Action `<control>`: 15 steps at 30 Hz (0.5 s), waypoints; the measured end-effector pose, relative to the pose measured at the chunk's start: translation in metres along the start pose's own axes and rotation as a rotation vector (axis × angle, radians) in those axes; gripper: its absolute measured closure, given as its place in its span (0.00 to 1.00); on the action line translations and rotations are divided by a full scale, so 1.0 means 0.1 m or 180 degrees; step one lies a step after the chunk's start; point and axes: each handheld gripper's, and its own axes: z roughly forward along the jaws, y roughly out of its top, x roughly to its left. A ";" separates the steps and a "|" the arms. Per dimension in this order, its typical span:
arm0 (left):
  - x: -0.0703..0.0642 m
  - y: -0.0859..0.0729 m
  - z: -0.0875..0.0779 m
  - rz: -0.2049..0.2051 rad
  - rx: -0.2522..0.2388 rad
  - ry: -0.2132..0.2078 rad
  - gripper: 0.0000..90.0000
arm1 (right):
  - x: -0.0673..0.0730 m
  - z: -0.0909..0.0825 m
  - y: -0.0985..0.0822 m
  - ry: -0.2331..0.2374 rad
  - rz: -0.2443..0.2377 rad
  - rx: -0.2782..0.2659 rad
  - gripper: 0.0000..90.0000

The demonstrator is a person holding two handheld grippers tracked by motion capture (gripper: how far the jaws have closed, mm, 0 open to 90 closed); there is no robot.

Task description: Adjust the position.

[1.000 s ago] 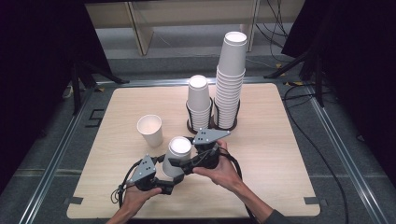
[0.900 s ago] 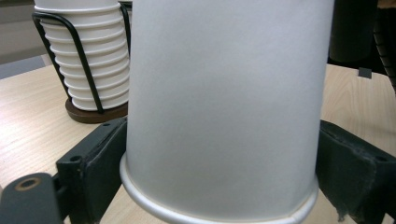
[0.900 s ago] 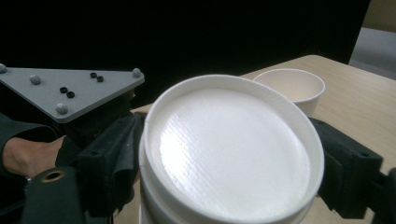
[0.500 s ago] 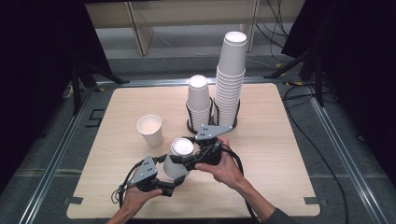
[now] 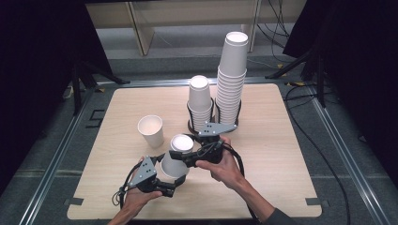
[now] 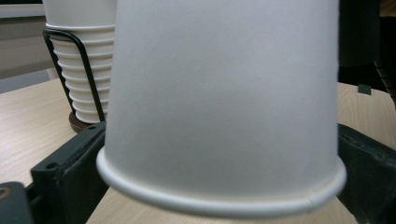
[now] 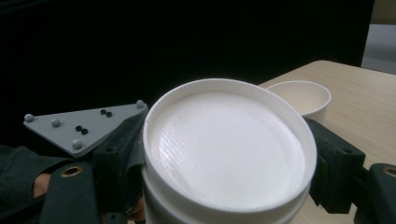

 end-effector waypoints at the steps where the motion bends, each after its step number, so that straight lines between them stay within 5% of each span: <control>1: 0.00 0.01 -0.01 -0.0011 0.0032 0.0025 0.02 | 0.01 0.02 -0.01 0.0059 0.0039 -0.0016 0.28; 6: 0.01 0.02 -0.04 -0.0011 0.0019 0.0030 0.04 | 0.03 0.04 0.00 0.0094 0.0072 0.0000 0.28; 7: 0.02 0.02 -0.04 0.0007 0.0024 0.0027 0.05 | 0.00 0.04 -0.01 0.0048 -0.0047 -0.0034 0.28; 15: 0.02 0.06 -0.08 0.0198 0.0116 -0.0001 0.12 | -0.03 -0.02 -0.02 0.0129 0.0101 0.0044 0.27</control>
